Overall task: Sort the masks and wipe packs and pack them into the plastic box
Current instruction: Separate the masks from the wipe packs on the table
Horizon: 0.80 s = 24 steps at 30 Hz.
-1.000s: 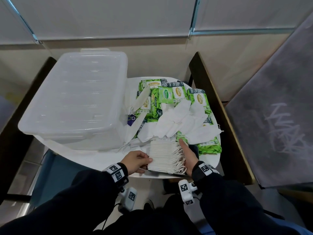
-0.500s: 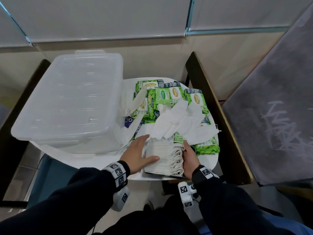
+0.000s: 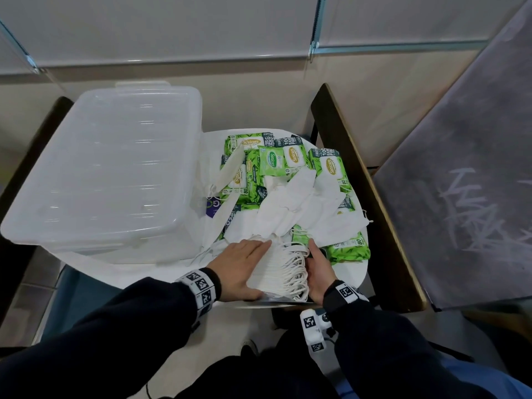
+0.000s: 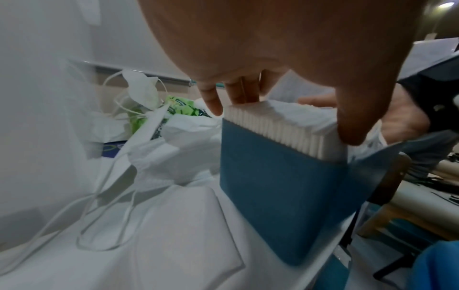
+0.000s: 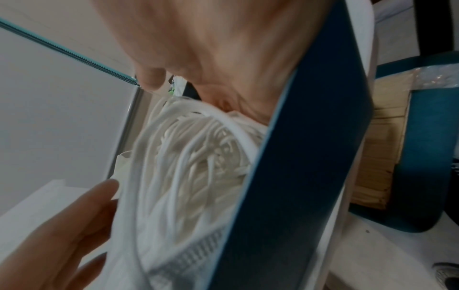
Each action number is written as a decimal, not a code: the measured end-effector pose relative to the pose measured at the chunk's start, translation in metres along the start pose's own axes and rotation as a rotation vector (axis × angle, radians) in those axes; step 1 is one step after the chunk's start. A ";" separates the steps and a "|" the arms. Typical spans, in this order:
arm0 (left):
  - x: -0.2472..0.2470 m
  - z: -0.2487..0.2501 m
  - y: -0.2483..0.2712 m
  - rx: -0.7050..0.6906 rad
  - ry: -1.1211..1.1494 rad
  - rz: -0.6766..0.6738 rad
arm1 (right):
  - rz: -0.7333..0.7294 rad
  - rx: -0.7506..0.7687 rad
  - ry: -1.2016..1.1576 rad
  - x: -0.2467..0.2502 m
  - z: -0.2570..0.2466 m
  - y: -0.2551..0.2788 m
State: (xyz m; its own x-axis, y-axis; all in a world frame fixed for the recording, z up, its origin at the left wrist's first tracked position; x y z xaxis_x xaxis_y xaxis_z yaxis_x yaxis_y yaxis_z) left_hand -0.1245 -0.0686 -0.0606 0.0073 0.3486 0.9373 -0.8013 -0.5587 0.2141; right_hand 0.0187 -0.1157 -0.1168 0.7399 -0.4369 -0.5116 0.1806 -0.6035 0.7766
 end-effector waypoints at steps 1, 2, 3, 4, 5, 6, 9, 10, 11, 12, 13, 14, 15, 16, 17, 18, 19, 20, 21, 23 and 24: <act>0.000 -0.001 0.001 0.004 -0.008 -0.012 | -0.013 0.001 0.006 -0.003 0.000 0.001; -0.001 0.000 0.001 0.007 -0.024 -0.027 | -0.016 0.005 0.004 -0.005 0.000 0.002; -0.003 0.001 0.000 0.013 -0.041 -0.040 | -0.009 0.007 0.019 -0.004 0.001 0.000; -0.005 0.002 -0.002 0.022 -0.056 -0.052 | -0.003 0.009 0.029 -0.005 0.001 0.000; -0.005 0.004 -0.004 0.030 -0.072 -0.059 | 0.005 0.010 0.037 -0.004 0.001 0.000; -0.003 0.006 -0.006 0.034 -0.090 -0.062 | 0.007 0.012 0.038 -0.005 0.000 0.001; 0.002 0.012 -0.006 0.023 -0.136 -0.052 | 0.011 0.015 0.025 -0.007 0.000 -0.001; 0.000 0.010 -0.004 0.030 -0.134 -0.055 | 0.016 0.011 0.027 -0.009 0.001 -0.001; -0.004 0.006 -0.001 0.059 -0.106 -0.073 | 0.025 0.007 0.025 -0.009 0.003 -0.002; -0.010 -0.002 0.003 0.102 -0.056 -0.104 | 0.023 -0.003 0.020 -0.009 0.005 -0.003; -0.017 -0.011 0.008 0.138 0.000 -0.138 | 0.026 -0.014 0.028 -0.009 0.007 -0.003; -0.021 -0.018 0.011 0.156 0.051 -0.161 | 0.040 -0.013 0.036 -0.008 0.007 -0.002; -0.025 -0.024 0.014 0.156 0.092 -0.172 | 0.058 -0.003 0.063 -0.006 0.004 -0.001; -0.027 -0.028 0.016 0.145 0.126 -0.172 | 0.086 0.017 0.087 -0.002 0.000 0.000; -0.030 -0.031 0.018 0.136 0.148 -0.168 | 0.117 0.035 0.120 0.002 -0.005 0.003; -0.032 -0.032 0.019 0.130 0.156 -0.162 | 0.151 0.053 0.161 0.007 -0.009 0.005; -0.033 -0.032 0.020 0.128 0.150 -0.158 | 0.190 0.069 0.214 0.013 -0.013 0.007; -0.034 -0.032 0.021 0.128 0.136 -0.156 | 0.222 0.081 0.265 0.017 -0.018 0.009; -0.033 -0.030 0.020 0.129 0.114 -0.155 | 0.246 0.086 0.301 0.023 -0.023 0.012; -0.024 -0.026 0.017 0.132 0.049 -0.147 | 0.279 0.079 0.378 0.031 -0.032 0.017; -0.018 -0.024 0.015 0.126 0.009 -0.132 | 0.285 0.081 0.415 0.034 -0.037 0.021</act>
State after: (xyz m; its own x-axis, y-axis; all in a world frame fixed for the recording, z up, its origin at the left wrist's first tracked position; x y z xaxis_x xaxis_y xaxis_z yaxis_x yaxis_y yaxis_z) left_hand -0.1511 -0.0655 -0.0804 0.1013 0.4314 0.8965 -0.7126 -0.5974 0.3680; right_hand 0.0715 -0.1183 -0.1045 0.9504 -0.3001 -0.0820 -0.1045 -0.5561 0.8245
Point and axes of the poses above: each hand's wrist, its own y-axis away from the middle knuckle, its own x-axis out of the back of the hand, z = x × y, the point moved 10 cm from there along -y, towards the middle knuckle, and after that the axes turned 4 degrees about -x, right-handed, at the moved point
